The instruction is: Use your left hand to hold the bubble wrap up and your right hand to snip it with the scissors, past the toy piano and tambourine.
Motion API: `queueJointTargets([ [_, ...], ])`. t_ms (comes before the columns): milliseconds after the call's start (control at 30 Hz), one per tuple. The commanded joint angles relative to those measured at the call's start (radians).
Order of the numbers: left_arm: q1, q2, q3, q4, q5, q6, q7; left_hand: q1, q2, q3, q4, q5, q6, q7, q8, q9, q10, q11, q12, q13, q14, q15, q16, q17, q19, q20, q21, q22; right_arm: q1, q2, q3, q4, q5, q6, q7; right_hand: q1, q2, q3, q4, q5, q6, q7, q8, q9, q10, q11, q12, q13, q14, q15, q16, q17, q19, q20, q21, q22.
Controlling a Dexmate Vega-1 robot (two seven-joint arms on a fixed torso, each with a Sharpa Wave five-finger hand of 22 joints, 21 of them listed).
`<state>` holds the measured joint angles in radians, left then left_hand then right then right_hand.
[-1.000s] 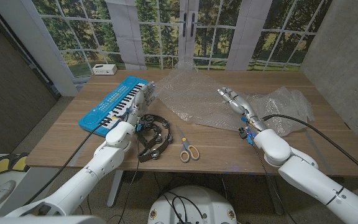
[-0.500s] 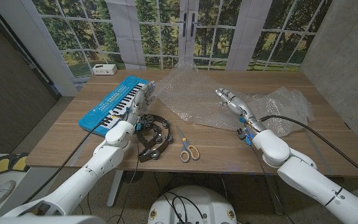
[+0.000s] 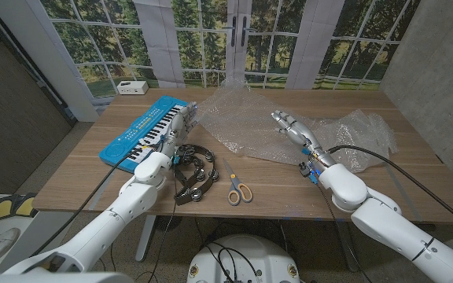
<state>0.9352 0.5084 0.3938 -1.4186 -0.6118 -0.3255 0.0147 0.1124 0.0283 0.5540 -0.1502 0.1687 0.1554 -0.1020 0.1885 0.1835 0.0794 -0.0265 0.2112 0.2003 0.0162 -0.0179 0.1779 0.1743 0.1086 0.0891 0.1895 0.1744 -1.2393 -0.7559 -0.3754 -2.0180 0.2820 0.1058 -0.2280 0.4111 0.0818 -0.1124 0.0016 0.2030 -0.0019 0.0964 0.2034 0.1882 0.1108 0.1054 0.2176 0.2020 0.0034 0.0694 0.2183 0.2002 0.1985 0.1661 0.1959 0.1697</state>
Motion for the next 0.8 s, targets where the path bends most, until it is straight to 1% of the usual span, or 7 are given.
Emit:
queueJointTargets([
  [33, 0.023, -0.007, -0.007, -0.019, -0.004, -0.030, 0.008, 0.009, 0.003, 0.003, 0.004, 0.004, 0.004, 0.003, 0.002, 0.004, 0.000, 0.004, 0.006, 0.002, 0.001, 0.000, 0.005, 0.002, 0.002, -0.003, 0.006, 0.003, -0.007, -0.031, 0.007, -0.045, 0.013, -0.042, 0.019, 0.002, 0.005, 0.003, -0.005, -0.004, 0.005, 0.006, -0.002, 0.001, 0.033, -0.002, 0.009, 0.004, 0.006, 0.002, -0.001, 0.003, 0.005, 0.002, -0.003, 0.002],
  [100, 0.031, -0.011, -0.016, -0.022, -0.012, -0.043, 0.011, 0.009, 0.003, 0.003, 0.004, 0.004, 0.004, 0.005, 0.002, 0.004, 0.000, 0.003, 0.006, 0.002, 0.001, 0.000, 0.005, 0.002, 0.001, -0.003, 0.006, 0.003, -0.010, -0.021, 0.003, -0.052, 0.009, -0.039, 0.006, 0.002, 0.006, 0.003, -0.006, -0.004, 0.007, 0.008, -0.001, 0.002, 0.025, -0.002, 0.005, 0.004, 0.011, -0.003, 0.001, 0.003, 0.005, 0.002, -0.003, 0.002],
  [267, 0.047, -0.028, -0.032, -0.027, -0.045, -0.066, 0.006, 0.009, 0.003, 0.002, 0.004, 0.004, 0.005, 0.004, 0.003, 0.004, 0.000, 0.005, 0.006, 0.002, 0.000, 0.001, 0.005, 0.002, 0.001, -0.002, 0.006, 0.003, -0.035, -0.021, 0.001, -0.084, 0.008, -0.049, -0.012, 0.006, 0.008, 0.006, -0.009, -0.005, 0.006, 0.009, -0.002, 0.002, 0.002, -0.001, -0.005, 0.004, 0.014, -0.003, 0.001, 0.003, 0.010, 0.000, -0.002, 0.002],
  [333, 0.052, -0.019, -0.029, -0.038, -0.028, -0.064, 0.016, 0.008, 0.003, 0.002, 0.005, 0.004, 0.005, 0.005, 0.003, 0.004, 0.001, 0.004, 0.007, 0.002, 0.000, 0.001, 0.005, 0.002, 0.001, -0.002, 0.006, 0.003, -0.049, -0.022, -0.001, -0.095, -0.007, -0.053, -0.027, 0.007, 0.009, 0.007, -0.010, -0.005, 0.006, 0.009, -0.003, 0.002, -0.001, 0.002, -0.006, 0.004, 0.012, -0.001, -0.001, 0.003, 0.010, -0.001, -0.002, 0.002],
  [467, 0.061, -0.006, -0.029, -0.063, -0.037, -0.049, 0.006, 0.008, 0.004, 0.002, 0.005, 0.004, 0.005, 0.006, 0.002, 0.004, 0.001, 0.004, 0.007, 0.002, 0.000, 0.002, 0.005, 0.002, 0.000, -0.001, 0.006, 0.003, -0.086, -0.018, 0.001, -0.115, -0.025, -0.048, -0.061, 0.009, 0.010, 0.008, -0.011, -0.005, 0.005, 0.010, -0.003, 0.002, -0.006, 0.007, -0.008, 0.004, 0.007, 0.003, -0.003, 0.002, 0.010, -0.001, -0.002, 0.002],
  [667, 0.064, 0.002, -0.032, -0.081, -0.034, -0.043, 0.010, 0.007, 0.005, 0.002, 0.006, 0.004, 0.006, 0.008, 0.003, 0.004, 0.001, 0.004, 0.007, 0.002, 0.000, 0.003, 0.005, 0.002, 0.000, -0.001, 0.006, 0.003, -0.114, -0.014, 0.004, -0.129, -0.043, -0.063, -0.092, 0.009, 0.009, 0.009, -0.012, -0.005, 0.005, 0.010, -0.004, 0.002, -0.003, 0.008, -0.008, 0.004, 0.005, 0.006, -0.005, 0.002, 0.010, -0.002, -0.002, 0.002],
  [800, 0.064, 0.000, -0.030, -0.091, -0.026, -0.036, 0.025, 0.006, 0.005, 0.002, 0.007, 0.004, 0.007, 0.005, 0.003, 0.004, 0.001, 0.006, 0.007, 0.002, 0.000, 0.003, 0.005, 0.002, 0.000, -0.002, 0.006, 0.003, -0.128, -0.023, 0.012, -0.149, -0.065, -0.086, -0.111, 0.010, 0.010, 0.009, -0.013, -0.006, 0.005, 0.010, -0.004, 0.002, -0.003, 0.008, -0.008, 0.004, 0.005, 0.006, -0.005, 0.002, 0.010, -0.001, -0.003, 0.002],
])
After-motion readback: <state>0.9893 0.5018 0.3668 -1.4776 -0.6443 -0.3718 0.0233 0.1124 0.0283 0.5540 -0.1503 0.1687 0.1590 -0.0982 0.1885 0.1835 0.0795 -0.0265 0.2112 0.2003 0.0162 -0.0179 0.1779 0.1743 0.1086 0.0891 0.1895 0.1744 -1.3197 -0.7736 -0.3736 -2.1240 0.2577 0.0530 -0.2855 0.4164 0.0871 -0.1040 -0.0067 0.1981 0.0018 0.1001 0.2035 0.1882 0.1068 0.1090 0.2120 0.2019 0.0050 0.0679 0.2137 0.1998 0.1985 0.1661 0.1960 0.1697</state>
